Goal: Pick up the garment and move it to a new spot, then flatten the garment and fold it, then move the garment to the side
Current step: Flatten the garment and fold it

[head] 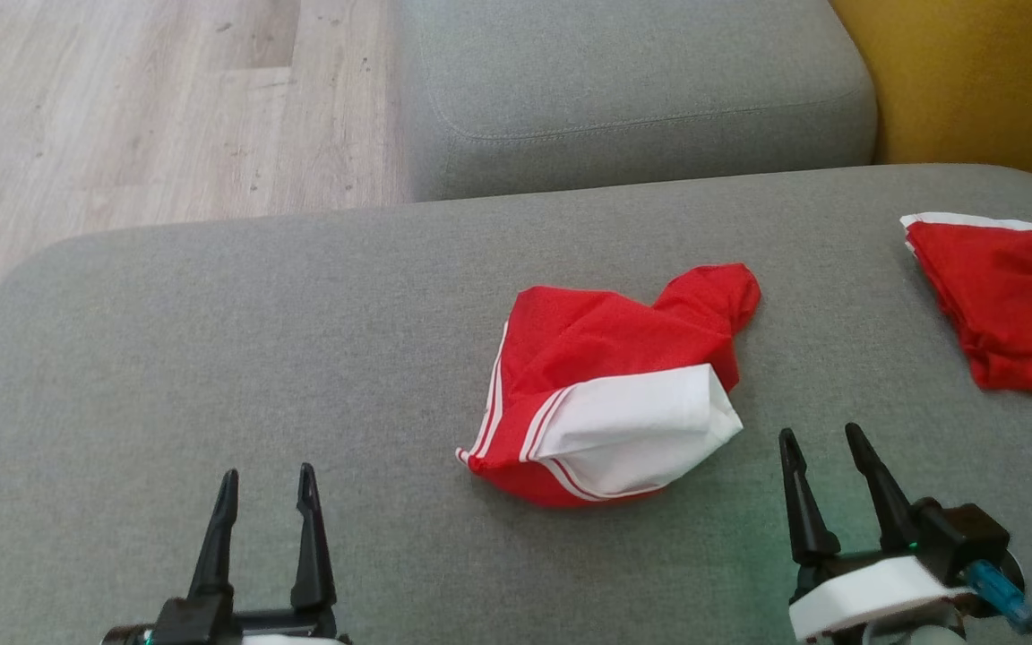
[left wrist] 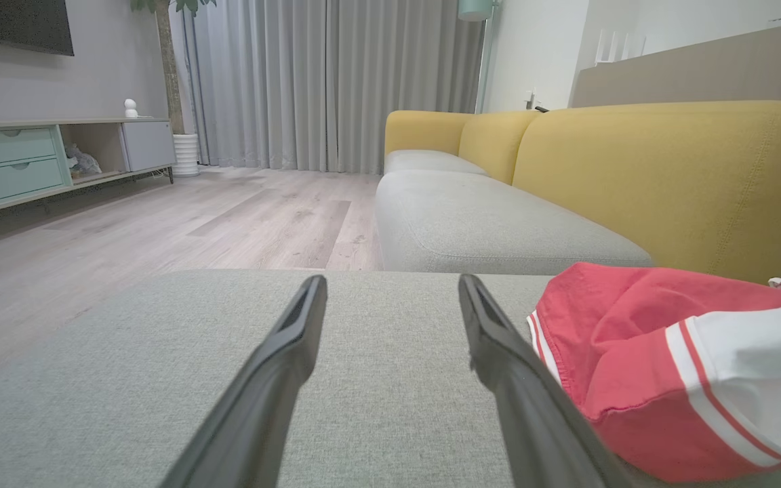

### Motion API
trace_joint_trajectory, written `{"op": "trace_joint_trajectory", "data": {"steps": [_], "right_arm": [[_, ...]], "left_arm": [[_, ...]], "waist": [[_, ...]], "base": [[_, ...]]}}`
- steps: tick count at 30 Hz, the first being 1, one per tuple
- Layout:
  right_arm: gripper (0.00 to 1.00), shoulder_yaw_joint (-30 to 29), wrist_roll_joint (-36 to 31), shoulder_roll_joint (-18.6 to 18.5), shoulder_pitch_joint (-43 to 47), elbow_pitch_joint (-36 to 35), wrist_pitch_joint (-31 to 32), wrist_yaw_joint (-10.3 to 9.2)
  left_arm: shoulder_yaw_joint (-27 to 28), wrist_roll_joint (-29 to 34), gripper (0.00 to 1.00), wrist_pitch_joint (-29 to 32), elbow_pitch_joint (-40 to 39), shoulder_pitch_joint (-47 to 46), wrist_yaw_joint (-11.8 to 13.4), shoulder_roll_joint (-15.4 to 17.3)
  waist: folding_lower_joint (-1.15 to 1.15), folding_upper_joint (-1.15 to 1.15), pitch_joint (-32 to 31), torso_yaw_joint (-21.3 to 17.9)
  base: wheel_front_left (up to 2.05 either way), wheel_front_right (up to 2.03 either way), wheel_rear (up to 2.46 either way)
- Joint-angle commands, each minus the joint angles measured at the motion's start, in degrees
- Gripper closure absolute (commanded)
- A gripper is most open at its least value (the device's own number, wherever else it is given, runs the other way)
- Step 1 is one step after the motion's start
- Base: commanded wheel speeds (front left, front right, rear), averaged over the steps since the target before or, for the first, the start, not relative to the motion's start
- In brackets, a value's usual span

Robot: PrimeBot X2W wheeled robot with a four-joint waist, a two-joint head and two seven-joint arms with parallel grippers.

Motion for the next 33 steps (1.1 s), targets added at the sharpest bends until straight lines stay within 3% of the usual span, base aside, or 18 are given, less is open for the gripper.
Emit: {"op": "trace_joint_trajectory", "data": {"steps": [1,20,27,33], "right_arm": [[0.00,1.4,0.1,-0.2,-1.3,-1.6,-0.2,-0.04],[0.00,1.5,0.4,-0.1,-1.3,-1.3,-0.2,-0.04],[0.00,3.3,0.4,-0.1,-2.2,-1.6,-0.2,-0.04],[0.00,5.5,0.7,-0.1,-3.5,-1.7,-0.2,-0.04]], "left_arm": [[1.7,-0.2,0.00,-0.5,-2.0,-2.0,0.4,-0.3],[1.4,0.1,0.00,-0.5,-0.8,-2.0,0.2,-0.3],[-4.0,6.1,0.00,-0.5,4.7,-4.8,-4.8,-0.3],[-11.1,11.9,0.00,-0.5,17.8,-11.7,-9.4,0.6]], "waist": [[0.00,0.00,-0.1,0.0],[0.00,0.00,-0.3,0.1],[0.00,0.00,1.5,-2.8],[0.00,0.00,4.8,-8.1]], "base": [[0.00,0.00,0.00],[0.00,0.00,0.00],[0.00,0.00,0.00],[0.00,0.00,0.00]]}}
